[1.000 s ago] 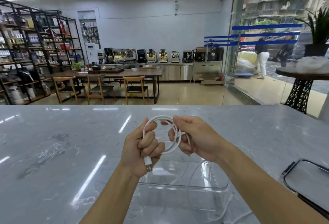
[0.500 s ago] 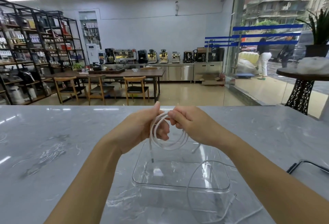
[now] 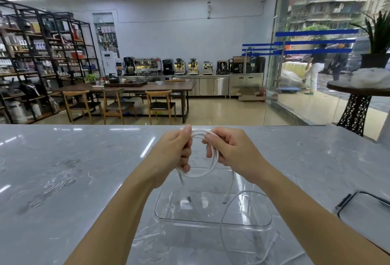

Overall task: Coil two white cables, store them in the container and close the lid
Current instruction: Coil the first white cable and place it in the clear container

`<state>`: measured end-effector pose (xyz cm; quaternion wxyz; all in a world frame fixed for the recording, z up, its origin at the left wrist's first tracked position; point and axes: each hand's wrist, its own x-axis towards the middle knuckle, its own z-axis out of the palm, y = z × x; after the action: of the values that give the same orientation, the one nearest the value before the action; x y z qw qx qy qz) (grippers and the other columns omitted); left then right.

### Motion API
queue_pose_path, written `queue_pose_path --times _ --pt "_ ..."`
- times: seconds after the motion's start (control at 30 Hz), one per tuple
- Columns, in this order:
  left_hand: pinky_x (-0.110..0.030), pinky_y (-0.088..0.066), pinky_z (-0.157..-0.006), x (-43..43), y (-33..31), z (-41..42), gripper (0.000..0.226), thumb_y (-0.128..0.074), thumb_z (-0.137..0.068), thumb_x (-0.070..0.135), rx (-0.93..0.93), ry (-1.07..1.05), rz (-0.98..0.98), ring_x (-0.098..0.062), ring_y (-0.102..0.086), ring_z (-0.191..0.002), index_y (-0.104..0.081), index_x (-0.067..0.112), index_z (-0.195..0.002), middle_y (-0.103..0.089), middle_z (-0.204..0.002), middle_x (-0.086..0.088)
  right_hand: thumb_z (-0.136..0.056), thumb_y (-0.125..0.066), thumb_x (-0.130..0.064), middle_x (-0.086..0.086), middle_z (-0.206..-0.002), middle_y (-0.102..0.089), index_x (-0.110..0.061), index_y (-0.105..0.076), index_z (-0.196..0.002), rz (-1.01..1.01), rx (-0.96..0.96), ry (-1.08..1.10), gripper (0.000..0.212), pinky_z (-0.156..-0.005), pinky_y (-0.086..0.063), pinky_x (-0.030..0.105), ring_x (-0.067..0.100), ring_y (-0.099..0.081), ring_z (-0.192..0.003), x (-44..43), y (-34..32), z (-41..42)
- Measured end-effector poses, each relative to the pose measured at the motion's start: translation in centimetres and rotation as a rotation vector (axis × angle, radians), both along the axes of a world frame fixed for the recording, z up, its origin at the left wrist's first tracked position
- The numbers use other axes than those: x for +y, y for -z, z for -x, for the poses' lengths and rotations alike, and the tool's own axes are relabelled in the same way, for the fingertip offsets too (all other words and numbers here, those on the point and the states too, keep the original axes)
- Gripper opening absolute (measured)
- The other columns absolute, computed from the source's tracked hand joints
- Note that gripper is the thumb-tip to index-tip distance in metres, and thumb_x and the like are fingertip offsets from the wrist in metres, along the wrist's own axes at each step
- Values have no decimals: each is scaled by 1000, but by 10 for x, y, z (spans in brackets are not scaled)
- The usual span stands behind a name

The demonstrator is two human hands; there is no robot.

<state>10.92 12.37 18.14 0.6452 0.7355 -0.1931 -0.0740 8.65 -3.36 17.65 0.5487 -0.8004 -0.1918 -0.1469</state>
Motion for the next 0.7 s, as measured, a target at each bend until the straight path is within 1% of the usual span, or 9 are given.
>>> queue_pose_path --times 0.1,0.17,0.23,0.33,0.43,0.47,0.57,0.63,0.7 --pt "-26 -45 -46 -1 -6 -2 40 -37 -97 36 23 17 -88 -8 -36 -38 -56 7 -77 -42 -50 3 -94 -47 -17 -5 -54 -56 1 -63 -75 92 -69 72 31 -45 -33 15 4 -40 -41 2 5 -3" --pt "-21 -33 -40 -2 -6 -5 41 -40 -95 40 0 -36 -51 -8 -29 -38 -53 10 -70 -35 -47 6 -94 -48 -18 -9 -49 -54 -3 -64 -76 11 -27 38 29 -44 -35 15 3 -42 -41 2 6 -5" --pt "-20 -23 -38 -4 -3 -8 42 -42 -94 39 -29 -101 21 -9 -23 -38 -46 14 -61 -30 -45 7 -92 -50 -24 -6 -56 -57 -6 -65 -81 2 24 1 26 -52 -40 19 7 -49 -51 -2 7 -7" --pt "-18 -22 -35 2 2 -14 43 -39 -96 35 -88 -197 84 -6 -22 -33 -40 15 -58 -29 -39 10 -88 -57 -22 4 -76 -60 -11 -66 -82 167 168 -47 15 -65 -41 21 9 -53 -68 -20 9 -9" --pt "-18 -23 -34 11 5 -21 43 -38 -97 32 -126 -263 109 -6 -23 -32 -39 15 -57 -29 -36 9 -88 -58 -19 -6 -66 -58 -13 -64 -74 387 310 -77 17 -58 -38 14 3 -48 -58 -35 11 -5" --pt "-19 -24 -35 12 7 -23 43 -37 -97 32 -135 -280 101 -6 -23 -33 -39 15 -57 -30 -36 9 -89 -57 -18 -7 -59 -55 -9 -63 -74 381 311 -79 18 -54 -38 14 4 -47 -52 -37 11 -5" --pt "-19 -24 -36 12 18 -30 43 -37 -97 33 -97 -297 109 -5 -23 -33 -39 15 -59 -30 -35 8 -87 -55 -4 5 -52 -58 4 -60 -79 -10 254 -144 13 -46 -44 19 13 -51 -45 -35 6 -7" --pt "-19 -24 -36 6 25 -32 42 -36 -98 33 -69 -279 119 -6 -23 -34 -41 14 -60 -29 -36 9 -85 -52 4 7 -55 -63 5 -60 -81 -313 227 -236 9 -50 -52 20 15 -61 -48 -30 -1 -6" --pt "-19 -25 -35 -2 31 -31 42 -37 -97 32 -66 -271 113 -7 -24 -35 -42 14 -60 -30 -40 9 -84 -51 9 8 -58 -67 4 -60 -84 -476 197 -298 11 -54 -55 20 16 -65 -53 -24 -4 -6"
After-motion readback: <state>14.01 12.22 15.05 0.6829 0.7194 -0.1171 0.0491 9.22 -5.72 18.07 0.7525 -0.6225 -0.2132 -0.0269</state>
